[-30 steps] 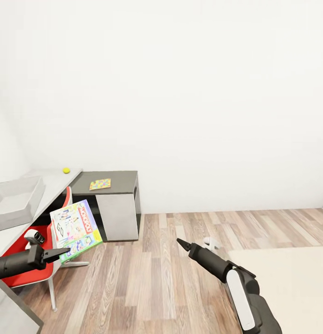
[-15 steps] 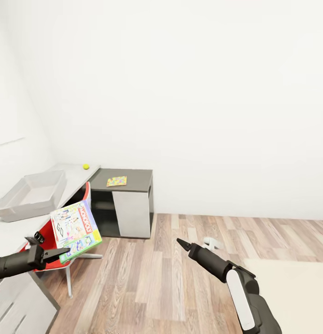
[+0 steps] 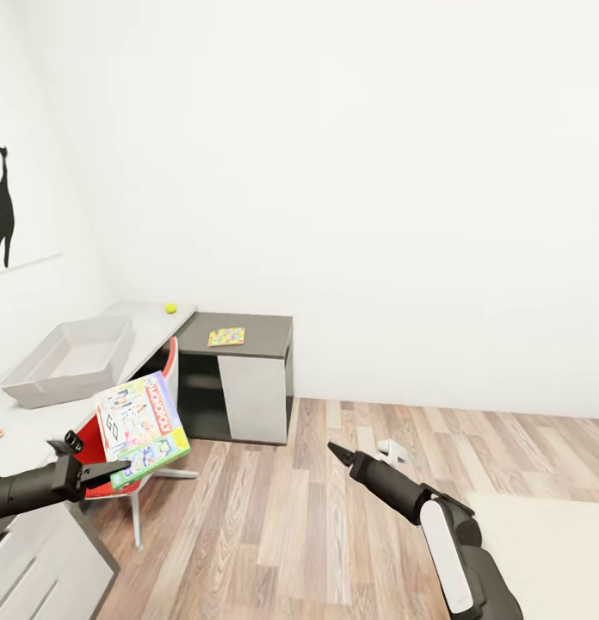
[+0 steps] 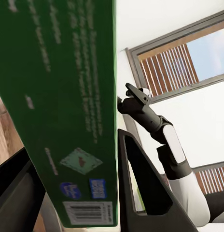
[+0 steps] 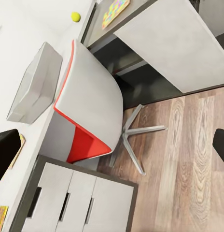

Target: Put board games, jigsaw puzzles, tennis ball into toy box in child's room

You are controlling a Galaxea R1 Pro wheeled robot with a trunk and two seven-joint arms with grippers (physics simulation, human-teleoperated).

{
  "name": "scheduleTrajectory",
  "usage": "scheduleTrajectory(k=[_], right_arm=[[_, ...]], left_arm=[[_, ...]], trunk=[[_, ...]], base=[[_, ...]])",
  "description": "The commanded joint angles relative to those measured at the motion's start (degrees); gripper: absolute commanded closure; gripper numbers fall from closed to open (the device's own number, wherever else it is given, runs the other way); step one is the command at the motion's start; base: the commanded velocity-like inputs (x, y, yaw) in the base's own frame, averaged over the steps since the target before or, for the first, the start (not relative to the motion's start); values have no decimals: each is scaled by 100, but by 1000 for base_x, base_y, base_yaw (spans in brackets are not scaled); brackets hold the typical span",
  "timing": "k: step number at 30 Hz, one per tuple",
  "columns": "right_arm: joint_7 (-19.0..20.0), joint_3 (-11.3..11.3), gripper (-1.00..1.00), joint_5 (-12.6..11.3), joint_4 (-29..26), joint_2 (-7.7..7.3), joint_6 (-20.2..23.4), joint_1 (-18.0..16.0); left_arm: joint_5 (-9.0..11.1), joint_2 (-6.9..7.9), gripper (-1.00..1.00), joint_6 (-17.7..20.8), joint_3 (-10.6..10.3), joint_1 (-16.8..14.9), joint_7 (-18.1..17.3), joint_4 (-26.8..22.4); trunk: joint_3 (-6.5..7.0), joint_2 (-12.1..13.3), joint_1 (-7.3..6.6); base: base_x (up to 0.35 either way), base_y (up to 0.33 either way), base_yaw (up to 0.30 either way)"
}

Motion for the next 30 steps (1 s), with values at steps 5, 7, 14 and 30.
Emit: scheduleTrajectory(k=[5,7,14,30], right_arm=[[9,-12,-100,-13,-102,2,44,-1],[5,-8,-100,-13,-163,0,46,0],[13,5,-100,-13,-523,-22,104,17],[758,129,-100,-18,-1211,-101,818,21]], left_arm=[[2,4,100,60,0,-5,-21,1],[0,4,100,58,1,-5,-21,1],[22,7,100,55,-2,-5,-25,-2],[62,181,100,51,9,4,-47,-197]], trunk=[[-13,-13,6],[-13,-13,6],[-13,-13,6],[-15,-13,6]], base=[[282,0,54],[309,0,196],[318,0,267],[192,0,284]])
